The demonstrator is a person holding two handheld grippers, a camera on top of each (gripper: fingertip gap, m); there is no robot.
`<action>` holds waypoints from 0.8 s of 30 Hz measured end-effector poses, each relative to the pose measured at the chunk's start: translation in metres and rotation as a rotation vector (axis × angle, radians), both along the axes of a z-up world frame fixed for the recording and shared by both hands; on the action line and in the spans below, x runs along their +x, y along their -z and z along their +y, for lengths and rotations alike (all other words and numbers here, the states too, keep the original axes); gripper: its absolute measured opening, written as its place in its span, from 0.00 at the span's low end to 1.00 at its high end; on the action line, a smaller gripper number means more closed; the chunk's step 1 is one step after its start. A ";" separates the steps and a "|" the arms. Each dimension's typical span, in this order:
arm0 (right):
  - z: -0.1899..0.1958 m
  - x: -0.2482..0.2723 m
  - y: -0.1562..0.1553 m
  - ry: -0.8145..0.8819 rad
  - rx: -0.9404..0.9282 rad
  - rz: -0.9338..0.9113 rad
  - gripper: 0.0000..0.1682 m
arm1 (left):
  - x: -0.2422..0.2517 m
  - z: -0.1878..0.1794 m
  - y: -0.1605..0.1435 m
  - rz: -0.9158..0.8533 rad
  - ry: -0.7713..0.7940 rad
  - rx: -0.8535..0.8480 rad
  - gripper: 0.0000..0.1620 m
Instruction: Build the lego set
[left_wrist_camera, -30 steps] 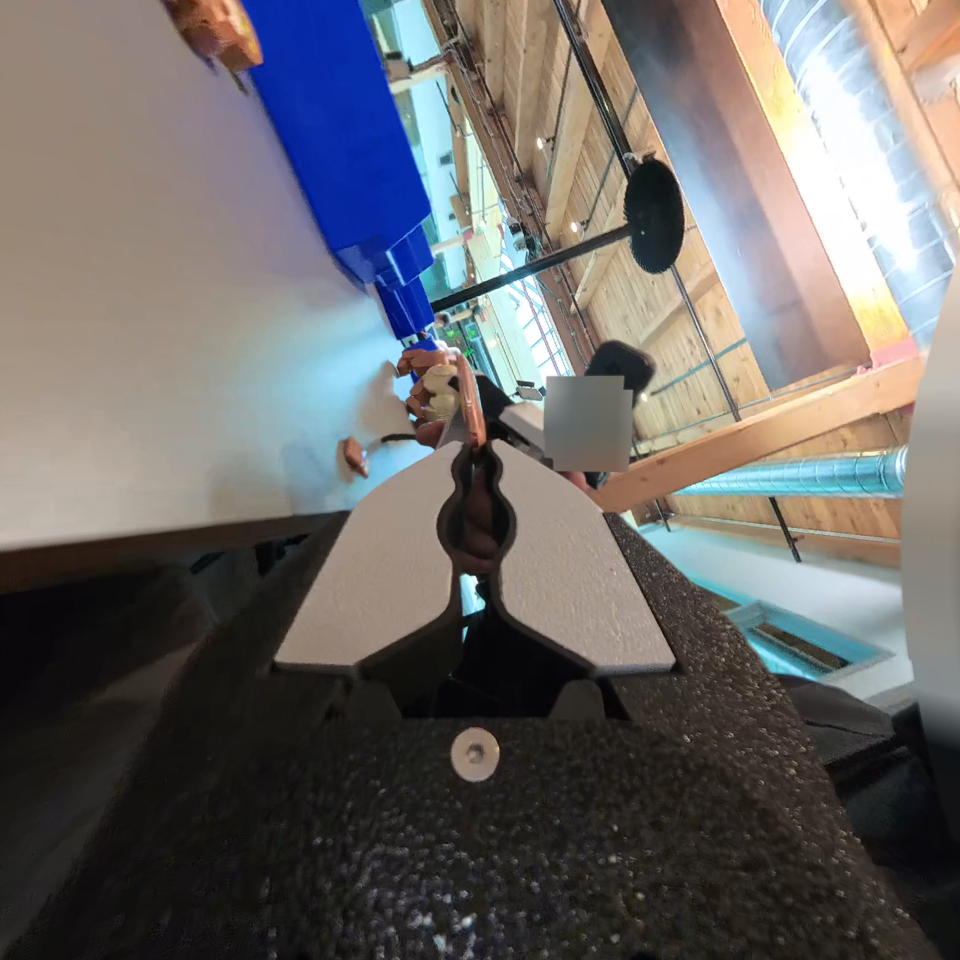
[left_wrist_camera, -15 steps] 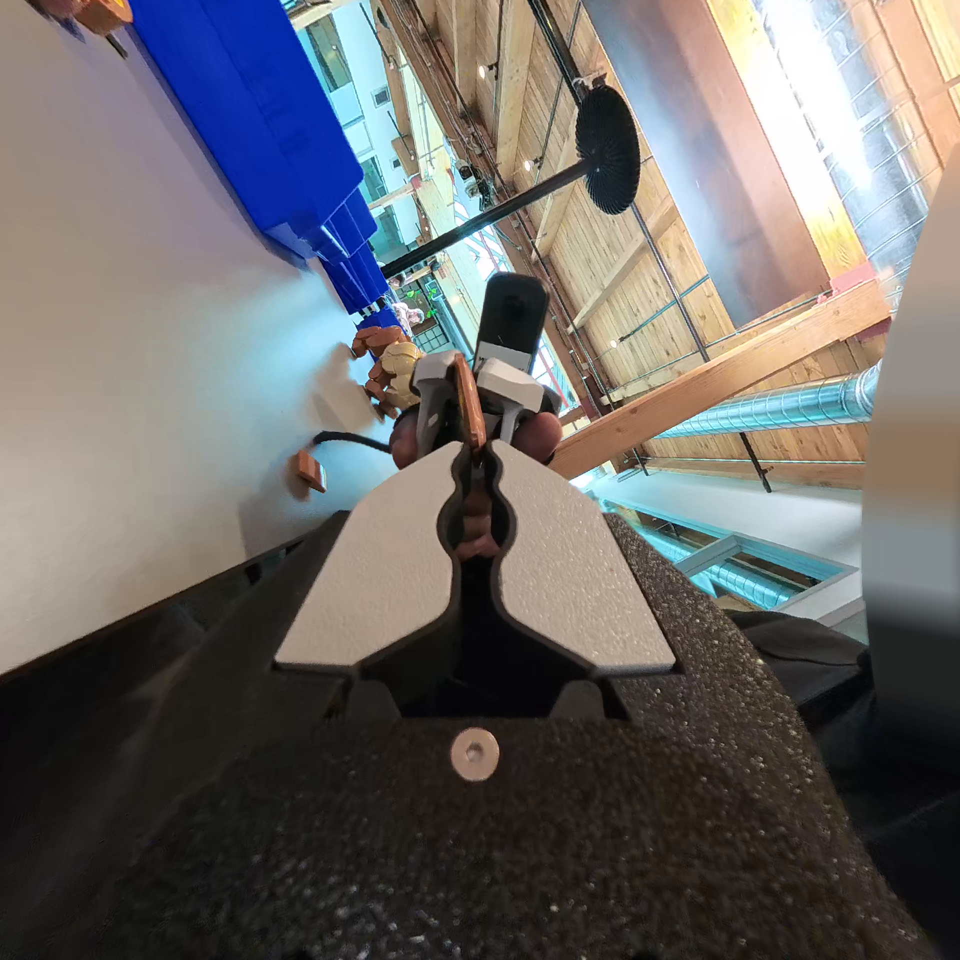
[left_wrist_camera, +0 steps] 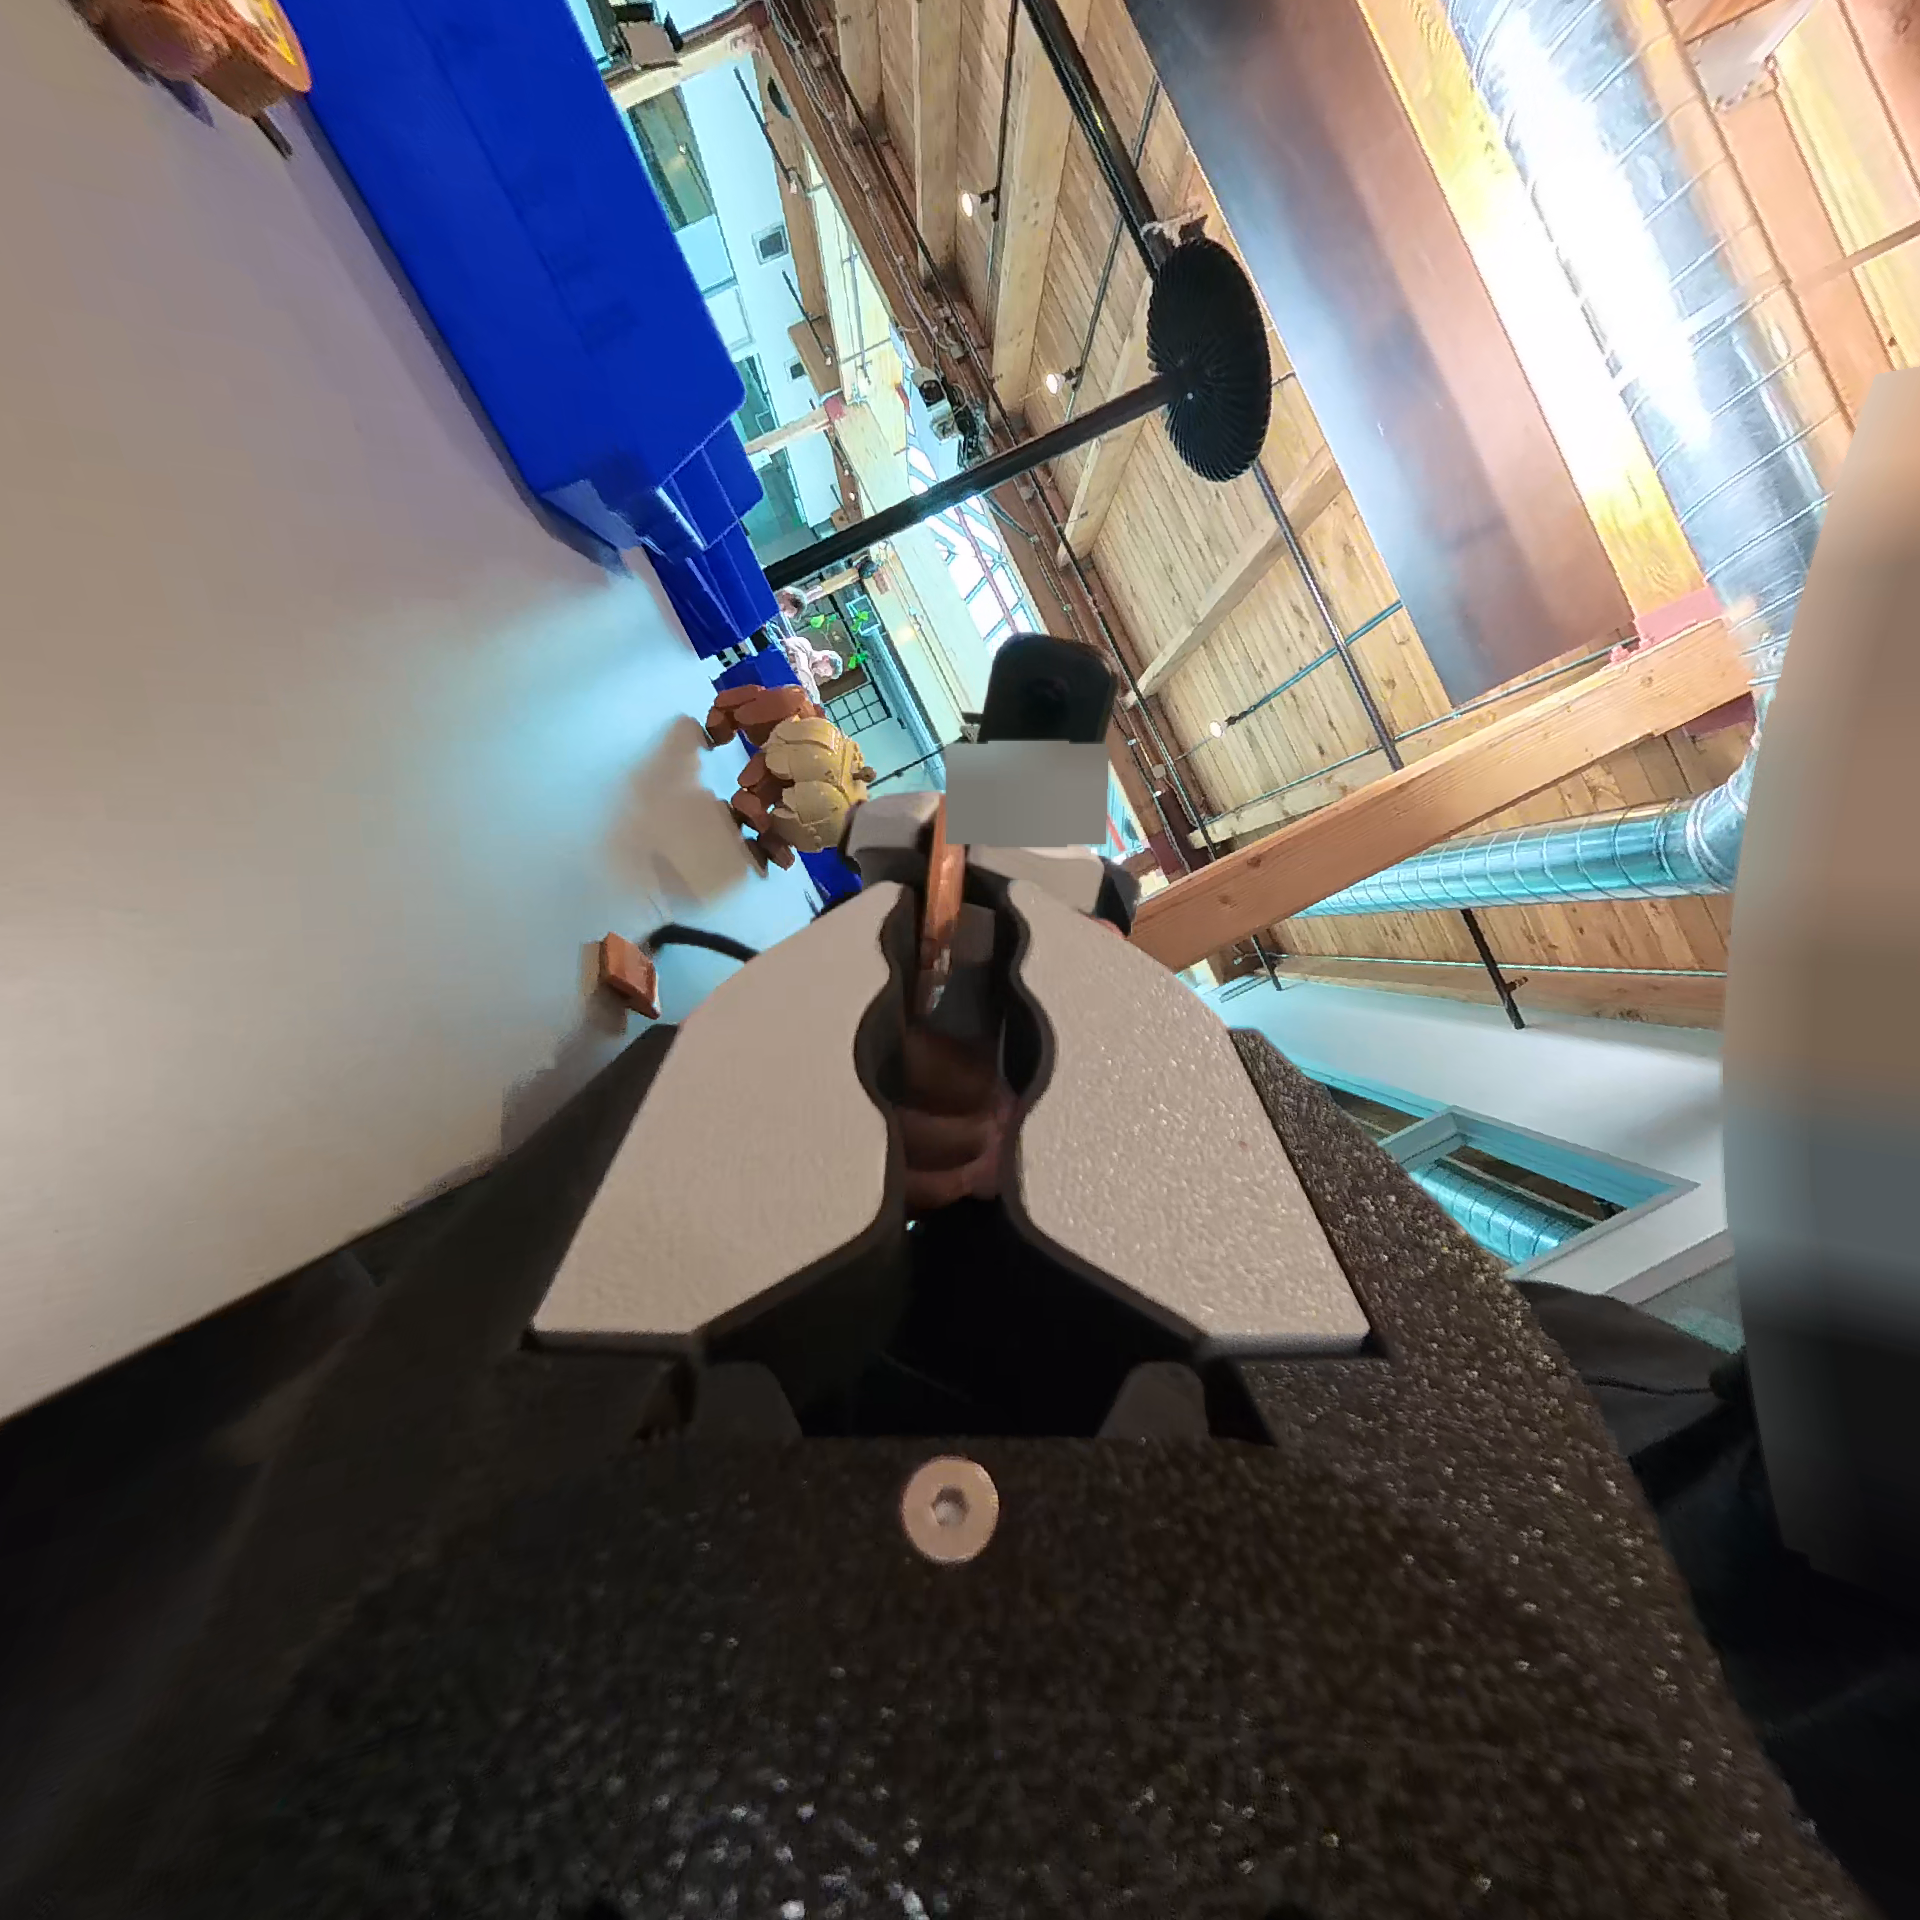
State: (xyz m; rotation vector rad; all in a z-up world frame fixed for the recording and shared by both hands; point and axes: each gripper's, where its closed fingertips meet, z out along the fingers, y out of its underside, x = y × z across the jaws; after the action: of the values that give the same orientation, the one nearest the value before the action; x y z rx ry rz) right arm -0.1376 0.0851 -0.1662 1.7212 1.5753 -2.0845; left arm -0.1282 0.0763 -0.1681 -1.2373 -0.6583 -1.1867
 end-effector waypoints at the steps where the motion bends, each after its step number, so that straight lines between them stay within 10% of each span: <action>1: -0.002 0.000 0.000 0.000 0.000 -0.002 0.03 | 0.000 0.001 0.001 -0.005 -0.001 -0.002 0.07; 11: -0.007 0.000 0.007 0.020 0.044 0.001 0.04 | -0.003 0.002 0.003 -0.035 -0.030 0.006 0.03; 24: 0.031 0.024 0.062 0.245 0.821 -0.134 0.11 | -0.022 0.002 0.015 -0.174 -0.180 -0.028 0.03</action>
State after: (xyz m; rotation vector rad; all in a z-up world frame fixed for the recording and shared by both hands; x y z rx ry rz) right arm -0.1134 0.1164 -0.2281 2.2957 2.4905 -1.4027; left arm -0.1505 0.0783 -0.1829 -1.0807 -0.8992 -1.1452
